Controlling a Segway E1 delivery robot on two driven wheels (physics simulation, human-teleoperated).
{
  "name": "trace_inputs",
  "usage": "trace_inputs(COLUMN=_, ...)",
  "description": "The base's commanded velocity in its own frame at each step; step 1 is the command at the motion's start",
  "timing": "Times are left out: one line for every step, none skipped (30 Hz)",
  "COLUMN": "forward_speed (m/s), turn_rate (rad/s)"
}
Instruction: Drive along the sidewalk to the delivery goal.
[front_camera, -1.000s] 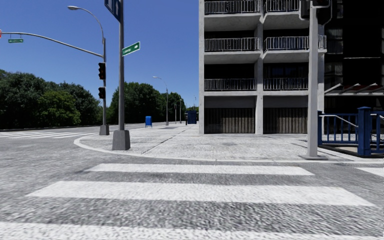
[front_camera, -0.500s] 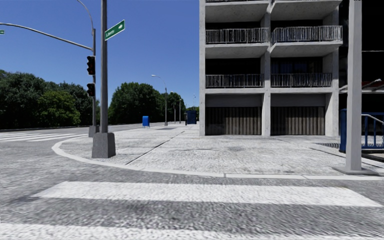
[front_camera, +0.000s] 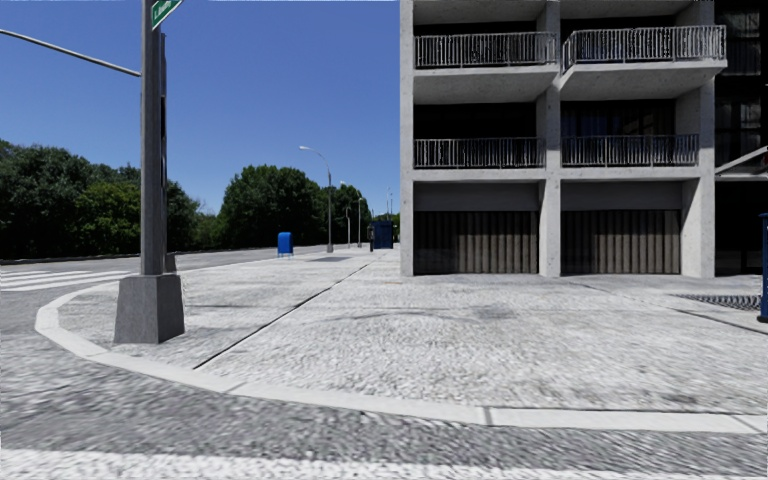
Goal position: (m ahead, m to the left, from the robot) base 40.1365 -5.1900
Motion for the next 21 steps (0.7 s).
trace_inputs(forward_speed=2.00, turn_rate=0.00)
trace_inputs(forward_speed=2.00, turn_rate=0.00)
trace_inputs(forward_speed=2.00, turn_rate=0.00)
trace_inputs(forward_speed=2.00, turn_rate=0.00)
trace_inputs(forward_speed=2.00, turn_rate=0.00)
trace_inputs(forward_speed=2.00, turn_rate=0.00)
trace_inputs(forward_speed=2.00, turn_rate=0.00)
trace_inputs(forward_speed=2.00, turn_rate=0.00)
trace_inputs(forward_speed=2.00, turn_rate=0.00)
trace_inputs(forward_speed=2.00, turn_rate=0.00)
trace_inputs(forward_speed=2.00, turn_rate=0.00)
trace_inputs(forward_speed=2.00, turn_rate=0.00)
trace_inputs(forward_speed=2.00, turn_rate=0.00)
trace_inputs(forward_speed=1.86, turn_rate=0.00)
trace_inputs(forward_speed=1.70, turn_rate=0.00)
trace_inputs(forward_speed=1.56, turn_rate=0.00)
trace_inputs(forward_speed=1.56, turn_rate=0.00)
trace_inputs(forward_speed=1.50, turn_rate=0.00)
trace_inputs(forward_speed=1.48, turn_rate=0.00)
trace_inputs(forward_speed=1.47, turn_rate=0.00)
trace_inputs(forward_speed=1.47, turn_rate=0.00)
